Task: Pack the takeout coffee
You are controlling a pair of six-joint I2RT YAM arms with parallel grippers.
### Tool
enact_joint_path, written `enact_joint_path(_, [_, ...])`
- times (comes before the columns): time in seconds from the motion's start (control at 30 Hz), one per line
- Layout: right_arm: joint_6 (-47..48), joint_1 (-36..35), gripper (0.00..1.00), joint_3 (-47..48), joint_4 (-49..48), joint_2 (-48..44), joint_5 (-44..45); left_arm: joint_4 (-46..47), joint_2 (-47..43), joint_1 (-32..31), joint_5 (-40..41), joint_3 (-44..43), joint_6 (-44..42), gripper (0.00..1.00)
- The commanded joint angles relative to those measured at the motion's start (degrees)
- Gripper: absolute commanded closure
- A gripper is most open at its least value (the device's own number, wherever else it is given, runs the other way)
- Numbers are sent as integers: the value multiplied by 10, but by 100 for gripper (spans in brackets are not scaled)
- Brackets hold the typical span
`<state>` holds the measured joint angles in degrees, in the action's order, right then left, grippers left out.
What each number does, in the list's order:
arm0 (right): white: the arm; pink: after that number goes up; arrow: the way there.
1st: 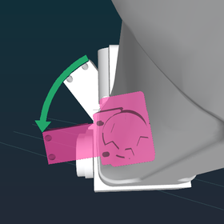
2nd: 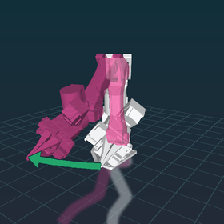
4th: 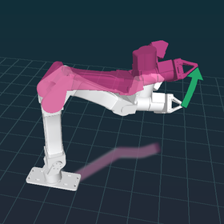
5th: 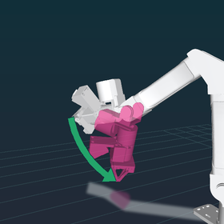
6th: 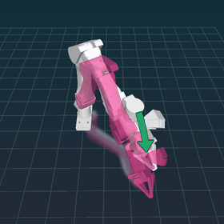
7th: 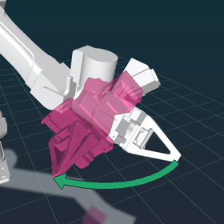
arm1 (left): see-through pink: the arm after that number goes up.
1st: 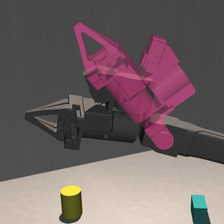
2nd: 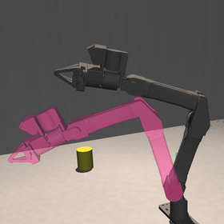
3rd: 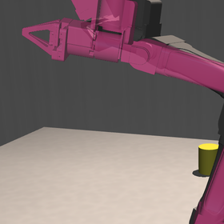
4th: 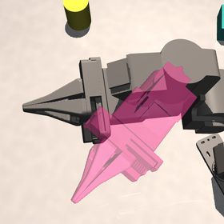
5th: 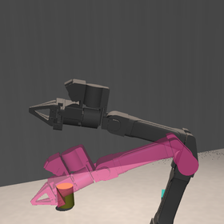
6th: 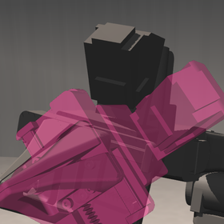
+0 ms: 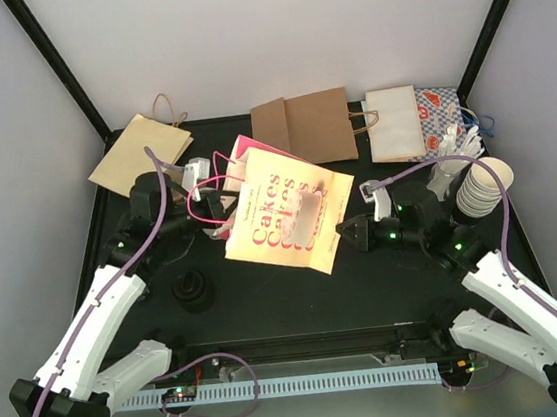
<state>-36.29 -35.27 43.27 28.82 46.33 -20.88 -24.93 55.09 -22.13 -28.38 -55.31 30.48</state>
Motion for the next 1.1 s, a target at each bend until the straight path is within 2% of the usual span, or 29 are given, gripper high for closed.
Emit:
enact_joint_path(0.0, [26, 28, 94, -15, 6, -14, -30, -17, -12, 23, -29, -2, -14, 98])
enact_joint_path(0.27, [29, 98, 95, -53, -19, -25, -99, -29, -16, 43, -38, 0, -24, 98])
enact_joint_path(0.5, [31, 100, 80, -63, -52, 4, -131, -9, 4, 43, -104, 10, -14, 98])
enact_joint_path(1.07, [-30, 96, 77, -93, -171, 82, -154, 75, 7, 22, -156, 44, 56, 98])
